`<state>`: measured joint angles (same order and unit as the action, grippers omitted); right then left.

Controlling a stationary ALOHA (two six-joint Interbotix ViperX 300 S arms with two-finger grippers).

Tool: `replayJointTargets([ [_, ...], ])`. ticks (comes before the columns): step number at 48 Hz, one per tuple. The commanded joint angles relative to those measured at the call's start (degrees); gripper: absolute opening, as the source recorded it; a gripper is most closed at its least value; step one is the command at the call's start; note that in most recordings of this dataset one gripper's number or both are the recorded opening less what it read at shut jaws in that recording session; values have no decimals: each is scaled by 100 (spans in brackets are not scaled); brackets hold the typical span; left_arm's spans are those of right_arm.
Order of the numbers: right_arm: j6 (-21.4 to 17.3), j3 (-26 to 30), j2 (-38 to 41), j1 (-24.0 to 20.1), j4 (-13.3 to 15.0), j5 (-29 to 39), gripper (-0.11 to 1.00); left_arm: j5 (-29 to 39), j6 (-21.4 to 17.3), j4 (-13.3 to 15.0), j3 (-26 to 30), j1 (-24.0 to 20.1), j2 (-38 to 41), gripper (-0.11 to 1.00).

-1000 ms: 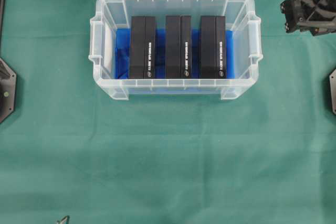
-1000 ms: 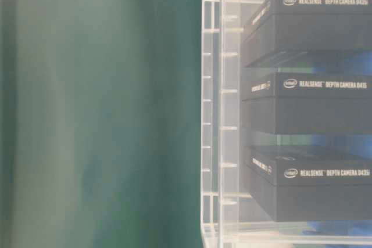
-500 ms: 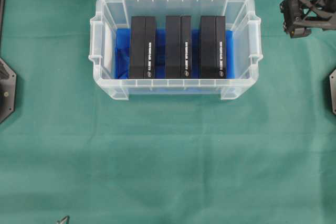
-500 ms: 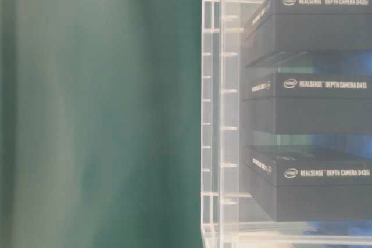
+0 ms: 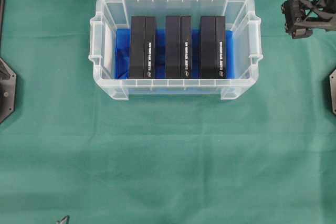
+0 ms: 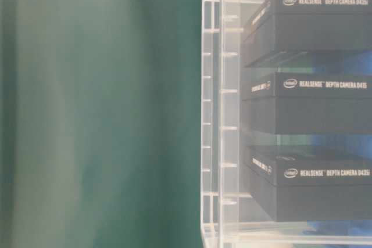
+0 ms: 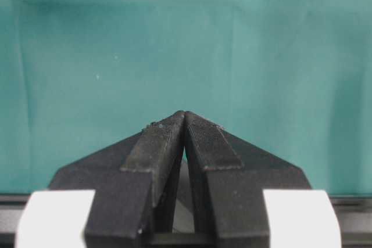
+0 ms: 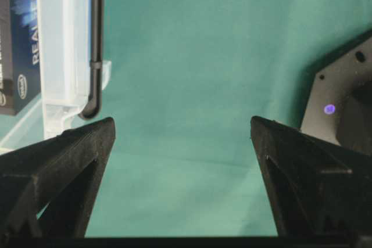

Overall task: Take the box out of the case with the right arm.
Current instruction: 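Raise the right gripper and move it toward the case, then lower the open right gripper over the middle black box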

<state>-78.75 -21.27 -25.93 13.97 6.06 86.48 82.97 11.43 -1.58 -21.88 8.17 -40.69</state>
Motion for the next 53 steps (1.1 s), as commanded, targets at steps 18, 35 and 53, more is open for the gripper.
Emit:
replayJointTargets([
  [18,-281,536,606,-79,-9,-193,92,-18,-26,-35,149,-53,0,2],
  [35,-633,2074,2109,-519,18,-246,92,-9,-26,-26,141,-53,-44,2],
  [53,-624,3595,3445,-659,18,-360,92,-18,-26,-26,132,-53,-53,2],
])
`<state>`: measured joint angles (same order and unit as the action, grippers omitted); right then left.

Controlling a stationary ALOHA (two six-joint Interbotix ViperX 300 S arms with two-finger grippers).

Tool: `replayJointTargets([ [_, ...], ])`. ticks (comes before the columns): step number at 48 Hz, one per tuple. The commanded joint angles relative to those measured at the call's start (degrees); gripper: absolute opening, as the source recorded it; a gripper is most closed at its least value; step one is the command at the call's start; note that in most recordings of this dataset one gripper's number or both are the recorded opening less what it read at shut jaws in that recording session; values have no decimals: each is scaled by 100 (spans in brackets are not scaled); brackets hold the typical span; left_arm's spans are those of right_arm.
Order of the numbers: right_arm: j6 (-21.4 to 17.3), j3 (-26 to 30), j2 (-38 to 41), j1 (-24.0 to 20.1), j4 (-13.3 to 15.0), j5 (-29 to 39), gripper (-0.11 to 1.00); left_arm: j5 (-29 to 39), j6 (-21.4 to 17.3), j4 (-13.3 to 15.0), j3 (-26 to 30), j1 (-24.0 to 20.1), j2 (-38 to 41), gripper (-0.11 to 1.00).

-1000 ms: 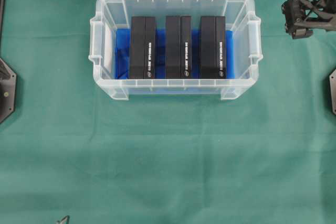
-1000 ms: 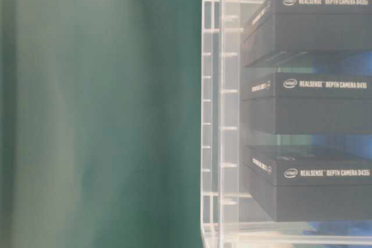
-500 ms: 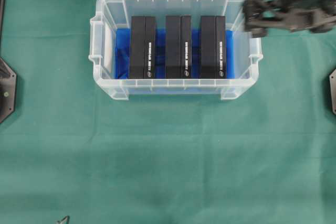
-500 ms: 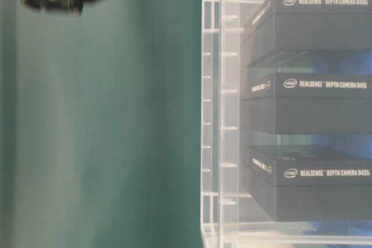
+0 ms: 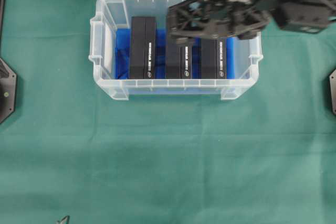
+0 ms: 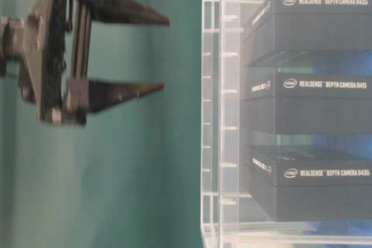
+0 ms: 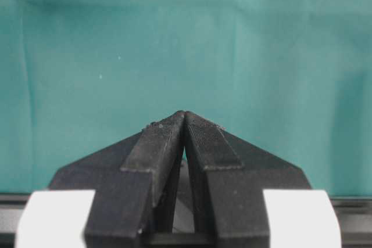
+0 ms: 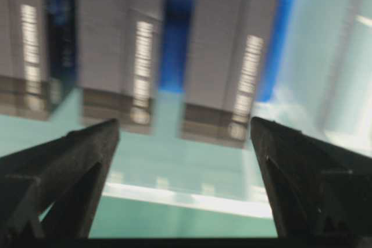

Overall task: Take the box out of the case with the right arm.
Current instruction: 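Lower the open right gripper over the middle black box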

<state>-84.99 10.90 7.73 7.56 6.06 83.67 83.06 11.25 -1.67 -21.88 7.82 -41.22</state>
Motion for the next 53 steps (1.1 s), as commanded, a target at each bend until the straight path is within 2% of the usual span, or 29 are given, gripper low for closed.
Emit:
replayJointTargets([
  [1,9,439,132,-26,18,-105,92,-26,-9,-18,141,-18,0,2],
  [14,26,844,545,-26,-9,-431,92,-9,0,-26,141,-18,9,2],
  [53,325,809,598,44,-18,-448,92,9,-9,-18,149,-18,44,2],
])
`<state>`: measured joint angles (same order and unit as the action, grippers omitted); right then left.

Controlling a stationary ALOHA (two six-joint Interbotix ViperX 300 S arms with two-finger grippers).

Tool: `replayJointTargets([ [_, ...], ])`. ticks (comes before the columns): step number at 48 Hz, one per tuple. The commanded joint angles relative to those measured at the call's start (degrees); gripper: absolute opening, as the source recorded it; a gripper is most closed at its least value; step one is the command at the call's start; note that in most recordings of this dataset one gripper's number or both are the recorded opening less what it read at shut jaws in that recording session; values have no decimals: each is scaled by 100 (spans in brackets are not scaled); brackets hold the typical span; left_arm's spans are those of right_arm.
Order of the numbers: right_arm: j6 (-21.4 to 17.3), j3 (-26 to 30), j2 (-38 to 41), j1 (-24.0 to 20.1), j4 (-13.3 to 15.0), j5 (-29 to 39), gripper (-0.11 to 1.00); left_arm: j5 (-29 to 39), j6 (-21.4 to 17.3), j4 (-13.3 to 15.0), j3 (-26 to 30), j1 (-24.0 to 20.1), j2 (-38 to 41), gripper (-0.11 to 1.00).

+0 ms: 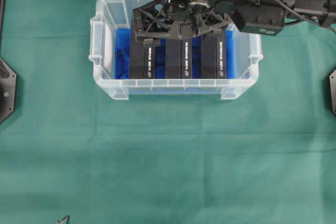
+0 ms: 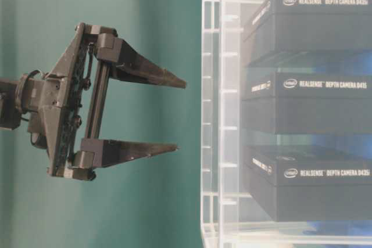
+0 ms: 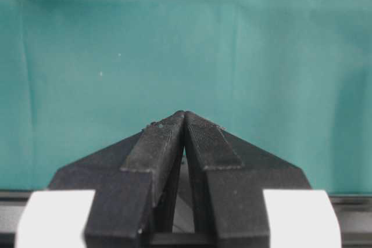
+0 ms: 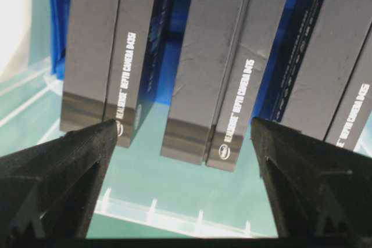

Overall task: Take the box out of the case with the right arm.
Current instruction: 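Lower the open right gripper over the middle black box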

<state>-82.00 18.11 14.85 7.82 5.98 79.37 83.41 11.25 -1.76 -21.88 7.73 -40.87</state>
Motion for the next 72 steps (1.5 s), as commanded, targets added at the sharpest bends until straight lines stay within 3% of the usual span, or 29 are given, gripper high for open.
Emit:
replayJointTargets([
  [1,35,88,-114,26,-9,-18,92,-26,-9,-9,141,-9,18,2],
  [72,35,-26,-123,26,-18,62,92,-26,-9,-9,123,-9,18,2],
])
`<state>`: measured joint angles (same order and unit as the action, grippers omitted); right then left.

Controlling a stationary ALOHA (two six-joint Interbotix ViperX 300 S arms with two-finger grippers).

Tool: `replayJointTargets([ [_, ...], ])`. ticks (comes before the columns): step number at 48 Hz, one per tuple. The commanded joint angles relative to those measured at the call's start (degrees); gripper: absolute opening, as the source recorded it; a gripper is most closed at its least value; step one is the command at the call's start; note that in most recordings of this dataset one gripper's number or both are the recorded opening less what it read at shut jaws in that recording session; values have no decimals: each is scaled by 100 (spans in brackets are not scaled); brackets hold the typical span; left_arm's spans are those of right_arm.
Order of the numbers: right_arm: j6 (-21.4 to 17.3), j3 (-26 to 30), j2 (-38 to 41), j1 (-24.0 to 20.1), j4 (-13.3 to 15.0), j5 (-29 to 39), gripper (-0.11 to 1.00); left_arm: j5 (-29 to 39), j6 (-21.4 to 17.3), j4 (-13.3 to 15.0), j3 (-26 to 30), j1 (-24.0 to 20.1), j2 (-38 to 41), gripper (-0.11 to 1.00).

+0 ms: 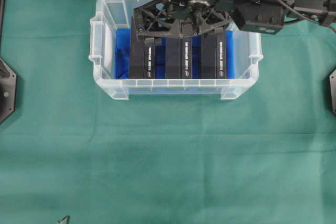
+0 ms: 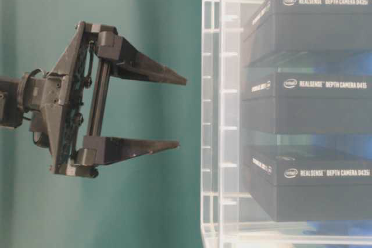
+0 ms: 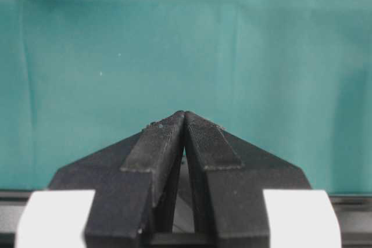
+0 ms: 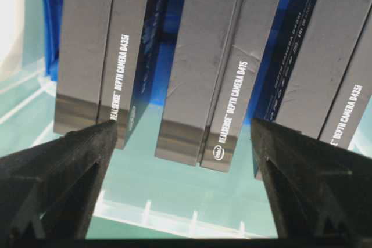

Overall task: Take the box out of the case with the right arm.
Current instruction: 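Lower the open right gripper over the middle black box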

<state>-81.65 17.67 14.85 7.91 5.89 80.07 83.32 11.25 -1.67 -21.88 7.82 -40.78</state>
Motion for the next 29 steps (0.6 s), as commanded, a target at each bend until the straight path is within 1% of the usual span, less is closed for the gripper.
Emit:
replayJointTargets([
  [1,-9,0,-114,18,-9,-18,92,-18,-9,-26,123,-18,9,2],
  [11,-18,-193,-123,18,-9,-141,92,-18,-9,-18,123,-18,9,2],
  [29,-62,-756,-114,70,-9,-782,92,-18,0,-18,114,-18,18,2],
])
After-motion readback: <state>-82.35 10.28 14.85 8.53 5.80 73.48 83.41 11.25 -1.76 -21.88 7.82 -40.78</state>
